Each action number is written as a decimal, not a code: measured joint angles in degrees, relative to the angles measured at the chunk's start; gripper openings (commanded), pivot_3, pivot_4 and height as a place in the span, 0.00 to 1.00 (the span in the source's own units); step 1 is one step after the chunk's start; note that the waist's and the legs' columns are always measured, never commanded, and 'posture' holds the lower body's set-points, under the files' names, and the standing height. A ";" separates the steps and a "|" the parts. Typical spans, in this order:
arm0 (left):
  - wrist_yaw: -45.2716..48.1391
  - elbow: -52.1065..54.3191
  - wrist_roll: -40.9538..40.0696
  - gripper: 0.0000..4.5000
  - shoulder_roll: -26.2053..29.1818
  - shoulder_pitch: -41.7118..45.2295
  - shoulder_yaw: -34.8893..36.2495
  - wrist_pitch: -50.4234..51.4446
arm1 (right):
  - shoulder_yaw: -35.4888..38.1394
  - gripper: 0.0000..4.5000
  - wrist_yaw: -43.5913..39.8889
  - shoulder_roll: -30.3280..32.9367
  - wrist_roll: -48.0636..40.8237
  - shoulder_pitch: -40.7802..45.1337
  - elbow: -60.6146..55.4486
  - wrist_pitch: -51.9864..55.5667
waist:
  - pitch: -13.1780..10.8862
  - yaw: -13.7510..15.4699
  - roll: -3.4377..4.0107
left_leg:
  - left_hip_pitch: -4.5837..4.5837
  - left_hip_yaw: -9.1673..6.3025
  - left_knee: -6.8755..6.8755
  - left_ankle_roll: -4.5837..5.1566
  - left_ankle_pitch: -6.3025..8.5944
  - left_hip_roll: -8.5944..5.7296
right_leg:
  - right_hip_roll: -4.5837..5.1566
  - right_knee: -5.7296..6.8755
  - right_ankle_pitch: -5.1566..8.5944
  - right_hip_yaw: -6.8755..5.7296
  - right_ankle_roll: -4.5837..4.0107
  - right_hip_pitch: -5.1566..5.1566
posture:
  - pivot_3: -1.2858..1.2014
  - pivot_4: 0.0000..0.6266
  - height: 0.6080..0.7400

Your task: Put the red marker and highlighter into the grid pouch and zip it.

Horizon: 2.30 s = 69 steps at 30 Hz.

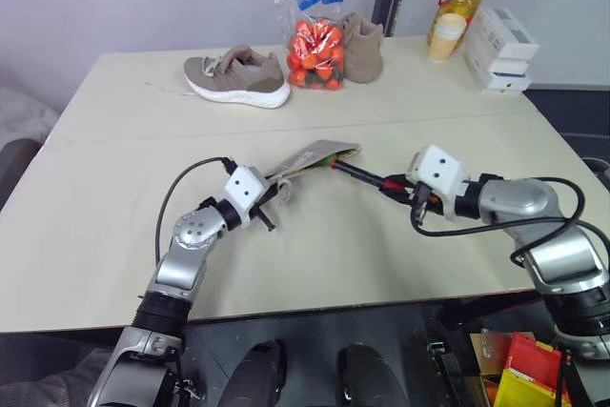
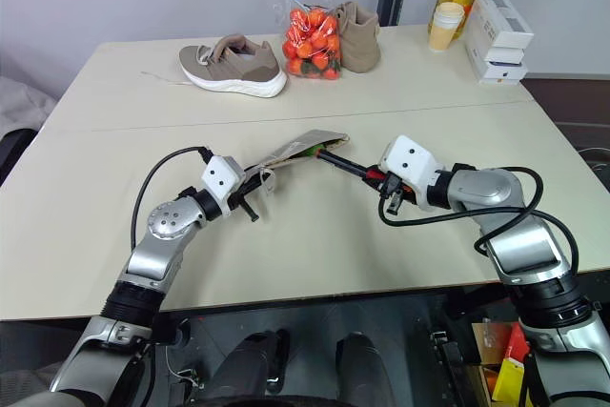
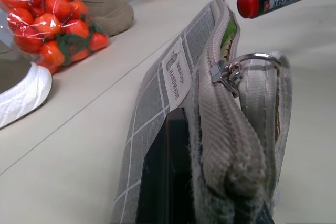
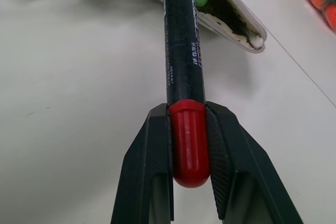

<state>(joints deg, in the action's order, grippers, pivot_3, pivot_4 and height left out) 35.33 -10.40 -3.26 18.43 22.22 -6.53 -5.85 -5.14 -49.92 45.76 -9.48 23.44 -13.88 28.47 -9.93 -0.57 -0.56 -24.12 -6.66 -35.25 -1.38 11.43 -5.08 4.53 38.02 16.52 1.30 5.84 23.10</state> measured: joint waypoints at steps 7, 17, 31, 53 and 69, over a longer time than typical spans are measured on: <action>0.65 0.06 0.07 0.00 -0.47 -0.13 -0.38 0.00 | -2.13 0.07 0.00 -0.54 0.64 1.27 -0.49 0.93 | 0.00 0.00 0.00 | 0.00 0.00 0.00 0.00 0.00 0.00 | 0.00 0.00 0.00 0.00 0.00 0.00 | 0.52 0.24 1.00; 2.07 1.86 0.38 0.00 0.24 -1.37 -1.81 -0.39 | -6.04 0.07 -1.80 0.26 2.89 4.27 -2.36 1.26 | 0.00 -0.02 0.00 | 0.00 0.00 0.00 0.00 0.00 0.00 | 0.00 0.00 0.00 0.00 0.00 0.01 | 0.52 0.24 1.00; 7.80 6.78 0.51 0.00 2.43 -1.90 -5.68 1.04 | -15.52 0.07 -3.30 0.80 16.41 11.68 1.40 -2.89 | 0.00 -0.11 0.00 | -0.02 0.00 0.02 -0.01 0.00 0.00 | 0.00 -0.02 0.00 0.00 -0.01 0.05 | 0.52 0.24 1.00; 3.77 6.34 -3.85 0.00 -3.17 -0.36 -1.74 5.99 | 2.34 0.99 -4.89 -0.63 4.45 6.15 -4.08 7.85 | 0.00 0.11 0.00 | -0.05 -0.02 -0.01 0.00 0.00 0.00 | 0.01 -0.01 0.00 -0.01 0.00 0.03 | 0.52 0.24 1.00; -0.42 1.91 -15.22 0.00 -13.15 6.68 3.23 20.98 | 4.26 0.99 14.18 -20.97 -5.43 1.66 -10.78 22.76 | 0.01 -0.05 -0.05 | -0.05 -0.04 -0.09 -0.01 -0.01 -0.01 | -0.03 0.08 -0.01 -0.01 0.00 0.05 | 0.52 0.24 1.00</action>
<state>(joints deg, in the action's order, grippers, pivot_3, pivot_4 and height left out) 34.91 -8.50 -18.49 5.28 28.90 -3.30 15.13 -0.88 -35.73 24.79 -14.91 25.10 -24.66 51.23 -9.93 -0.62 -0.61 -24.17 -6.70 -35.34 -1.39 11.42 -5.09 4.50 38.10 16.52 1.28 5.85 23.15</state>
